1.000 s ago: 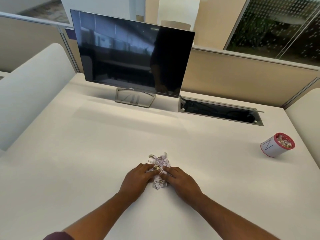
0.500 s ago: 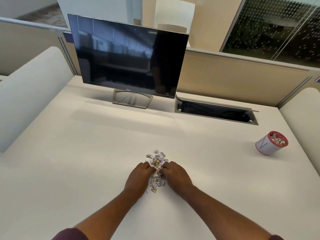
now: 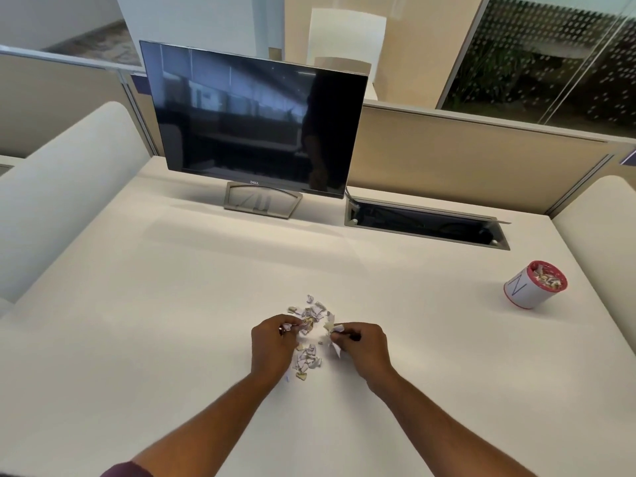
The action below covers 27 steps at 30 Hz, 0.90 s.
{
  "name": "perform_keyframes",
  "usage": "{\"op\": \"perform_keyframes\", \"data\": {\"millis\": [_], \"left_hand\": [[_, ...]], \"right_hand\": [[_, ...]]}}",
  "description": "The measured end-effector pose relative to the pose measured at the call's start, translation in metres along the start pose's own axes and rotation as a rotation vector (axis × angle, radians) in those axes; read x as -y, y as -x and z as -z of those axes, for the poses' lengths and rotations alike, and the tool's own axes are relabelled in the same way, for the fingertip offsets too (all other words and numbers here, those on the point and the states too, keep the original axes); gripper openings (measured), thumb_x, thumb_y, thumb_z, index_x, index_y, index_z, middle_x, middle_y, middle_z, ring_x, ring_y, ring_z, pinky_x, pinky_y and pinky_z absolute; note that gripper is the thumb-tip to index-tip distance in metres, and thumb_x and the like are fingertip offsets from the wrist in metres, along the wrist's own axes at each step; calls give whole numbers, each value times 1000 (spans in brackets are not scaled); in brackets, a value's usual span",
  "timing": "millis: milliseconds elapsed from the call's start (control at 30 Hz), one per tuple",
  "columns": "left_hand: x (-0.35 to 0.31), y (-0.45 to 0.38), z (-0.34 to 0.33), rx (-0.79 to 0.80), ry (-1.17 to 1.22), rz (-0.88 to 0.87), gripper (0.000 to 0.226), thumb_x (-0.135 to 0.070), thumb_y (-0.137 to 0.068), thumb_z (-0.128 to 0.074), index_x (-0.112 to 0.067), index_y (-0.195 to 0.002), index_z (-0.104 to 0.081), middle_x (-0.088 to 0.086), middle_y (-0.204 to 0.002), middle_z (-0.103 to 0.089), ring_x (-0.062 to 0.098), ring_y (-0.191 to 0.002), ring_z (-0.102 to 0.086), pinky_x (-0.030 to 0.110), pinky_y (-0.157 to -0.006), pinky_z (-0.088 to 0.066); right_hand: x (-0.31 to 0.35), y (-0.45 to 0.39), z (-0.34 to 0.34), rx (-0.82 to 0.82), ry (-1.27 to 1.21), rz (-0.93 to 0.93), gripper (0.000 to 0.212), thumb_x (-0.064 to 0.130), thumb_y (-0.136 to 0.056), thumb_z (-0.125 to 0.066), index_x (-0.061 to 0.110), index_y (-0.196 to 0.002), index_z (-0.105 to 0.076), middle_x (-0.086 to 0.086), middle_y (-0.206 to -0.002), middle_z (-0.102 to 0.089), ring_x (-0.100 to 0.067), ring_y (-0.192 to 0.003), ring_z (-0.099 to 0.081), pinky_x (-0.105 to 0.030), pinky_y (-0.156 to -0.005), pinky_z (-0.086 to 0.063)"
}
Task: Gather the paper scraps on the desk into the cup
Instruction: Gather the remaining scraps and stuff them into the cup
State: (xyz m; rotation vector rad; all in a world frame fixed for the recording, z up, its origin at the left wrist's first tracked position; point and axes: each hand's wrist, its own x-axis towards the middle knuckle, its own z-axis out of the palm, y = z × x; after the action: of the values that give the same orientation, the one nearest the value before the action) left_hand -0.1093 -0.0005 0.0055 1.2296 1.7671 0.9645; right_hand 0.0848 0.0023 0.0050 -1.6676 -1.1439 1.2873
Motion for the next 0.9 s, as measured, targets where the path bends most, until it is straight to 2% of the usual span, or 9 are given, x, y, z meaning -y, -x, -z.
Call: {"op": "perform_keyframes", "data": {"millis": [67,200,233,333,467,533,767,900], "left_hand": [[-10,4,-9,-27,149,123,12,-9,-85,-76,-21,-83,-77,2,-74,-76,12,-58,-73,20,-54,-56],[-27,9,-33,-2,337,241,6,-17,-83,-80,-19,-88,-78,7,-73,-75,17,-64,-75,24,-52,-54],[-31,11,-40,24,379,262,6,-16,-83,-80,-18,-89,-78,10,-73,-74,19,-65,-74,27,-55,-55],[-48,14,-63,121,526,291,8,-13,-82,-81,-12,-90,-79,11,-70,-66,19,-60,-63,38,-78,-60],[-76,18,-101,196,628,297,5,-9,-81,-81,-14,-82,-82,12,-76,-63,20,-65,-56,28,-74,-61],[-92,22,-123,246,658,290,4,-10,-81,-81,-12,-85,-81,13,-82,-64,22,-70,-54,27,-76,-60],[-151,32,-203,324,652,262,10,-10,-81,-80,-7,-91,-80,22,-96,-74,21,-78,-61,23,-70,-58],[-192,29,-253,358,621,217,6,-10,-82,-80,-9,-88,-80,20,-91,-74,20,-70,-60,23,-70,-58]], "right_hand": [[1,4,9,20,-213,-125,19,-1,-85,-79,16,-77,-82,1,-75,-78,-12,-66,-67,-28,-71,-57],[0,6,31,52,-545,-247,9,-4,-89,-73,1,-88,-80,-14,-92,-78,-24,-81,-71,-29,-78,-62],[-1,6,39,54,-602,-259,8,-5,-89,-72,-3,-94,-78,-17,-97,-77,-25,-86,-72,-29,-79,-62],[-4,5,64,58,-716,-280,20,-4,-91,-70,-11,-109,-73,-21,-111,-76,-26,-97,-71,-28,-82,-63],[-8,4,109,19,-785,-277,16,-4,-90,-71,-9,-104,-75,-19,-110,-77,-25,-94,-73,-28,-82,-63],[-12,2,136,-7,-802,-272,16,-4,-89,-71,-10,-104,-75,-20,-110,-76,-25,-92,-73,-27,-78,-63],[-8,-14,239,-92,-777,-225,10,-5,-90,-70,-7,-98,-76,-18,-103,-78,-22,-82,-76,-25,-73,-63],[3,-32,303,-132,-756,-164,7,-5,-91,-70,-6,-95,-75,-16,-98,-79,-20,-81,-77,-25,-72,-62]]}}
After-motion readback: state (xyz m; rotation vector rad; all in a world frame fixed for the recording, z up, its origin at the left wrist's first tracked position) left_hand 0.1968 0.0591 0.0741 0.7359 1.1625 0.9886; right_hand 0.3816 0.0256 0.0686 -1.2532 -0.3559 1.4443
